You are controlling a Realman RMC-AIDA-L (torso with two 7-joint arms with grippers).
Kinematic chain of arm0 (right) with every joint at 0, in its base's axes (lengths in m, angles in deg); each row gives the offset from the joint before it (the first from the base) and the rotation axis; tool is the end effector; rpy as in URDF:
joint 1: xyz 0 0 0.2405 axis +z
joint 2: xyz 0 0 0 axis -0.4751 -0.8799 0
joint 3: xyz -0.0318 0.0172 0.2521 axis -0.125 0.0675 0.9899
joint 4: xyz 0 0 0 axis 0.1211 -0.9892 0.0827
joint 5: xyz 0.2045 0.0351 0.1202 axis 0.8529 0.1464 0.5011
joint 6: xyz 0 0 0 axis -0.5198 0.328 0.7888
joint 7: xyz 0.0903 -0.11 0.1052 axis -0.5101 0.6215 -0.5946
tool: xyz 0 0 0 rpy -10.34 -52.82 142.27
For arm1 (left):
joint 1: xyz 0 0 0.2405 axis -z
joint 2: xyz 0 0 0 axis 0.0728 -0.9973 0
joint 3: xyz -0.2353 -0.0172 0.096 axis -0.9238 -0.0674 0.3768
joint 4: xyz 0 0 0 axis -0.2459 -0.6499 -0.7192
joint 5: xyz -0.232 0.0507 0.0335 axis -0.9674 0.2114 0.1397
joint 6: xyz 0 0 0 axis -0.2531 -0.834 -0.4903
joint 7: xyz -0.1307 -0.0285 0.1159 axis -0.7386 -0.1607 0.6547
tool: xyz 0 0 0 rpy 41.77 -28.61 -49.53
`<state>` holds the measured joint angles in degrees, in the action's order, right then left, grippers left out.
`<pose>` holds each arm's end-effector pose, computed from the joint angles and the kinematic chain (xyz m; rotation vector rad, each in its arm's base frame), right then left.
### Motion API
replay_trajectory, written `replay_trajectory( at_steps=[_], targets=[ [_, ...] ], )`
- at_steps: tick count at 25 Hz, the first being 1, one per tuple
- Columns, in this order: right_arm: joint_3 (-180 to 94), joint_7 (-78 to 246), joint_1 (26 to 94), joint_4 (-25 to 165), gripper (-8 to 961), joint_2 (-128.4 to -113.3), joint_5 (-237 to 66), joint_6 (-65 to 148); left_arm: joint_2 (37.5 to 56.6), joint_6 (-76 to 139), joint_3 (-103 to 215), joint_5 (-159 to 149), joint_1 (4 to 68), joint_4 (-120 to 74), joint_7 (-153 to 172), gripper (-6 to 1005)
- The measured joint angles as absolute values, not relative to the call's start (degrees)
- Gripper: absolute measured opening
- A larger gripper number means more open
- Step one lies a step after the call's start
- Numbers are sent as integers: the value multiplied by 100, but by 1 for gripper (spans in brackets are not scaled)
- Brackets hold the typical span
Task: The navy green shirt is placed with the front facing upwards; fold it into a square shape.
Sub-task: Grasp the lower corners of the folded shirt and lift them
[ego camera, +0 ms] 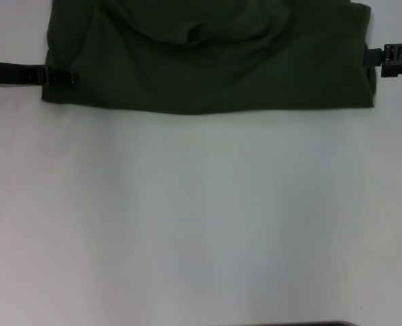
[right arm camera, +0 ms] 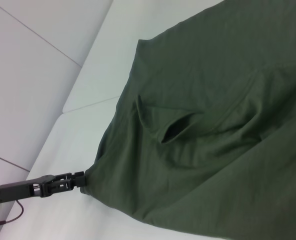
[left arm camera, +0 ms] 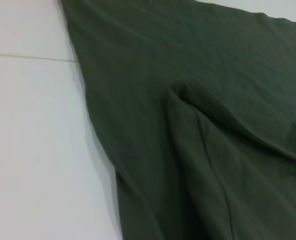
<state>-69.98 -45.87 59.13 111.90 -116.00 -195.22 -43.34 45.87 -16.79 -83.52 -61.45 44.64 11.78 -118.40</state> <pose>0.3072 0.3854 0.0869 -2.2895 1.6610 0.5500 -0.3212 0.4594 -0.0049 -2.1303 -1.3943 -0.1657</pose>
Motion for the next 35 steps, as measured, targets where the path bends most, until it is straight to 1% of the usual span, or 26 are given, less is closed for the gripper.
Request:
replay_trajectory(
  at_steps=[14,26,33,35],
  targets=[
    [-7002,-4587,5918,11190,931,-11586,-19522,-4338,4584,-1973,-8354,-6030,4478,1110,-11859,704],
    [-6981,-4588,5898,11190,930,-11589,-19522,-4340,4676,-1915,-8268,-5969,4495,1140,-11860,674],
    [-6981,-4602,5918,11190,930,-11580,-19522,-4366,4672,-1977,-8052,-5962,4577,1167,-12180,656],
    [-6981,-4603,5919,11190,930,-11572,-19515,-4378,4654,-1992,-8010,-5961,4603,1178,-12273,583]
  ],
)
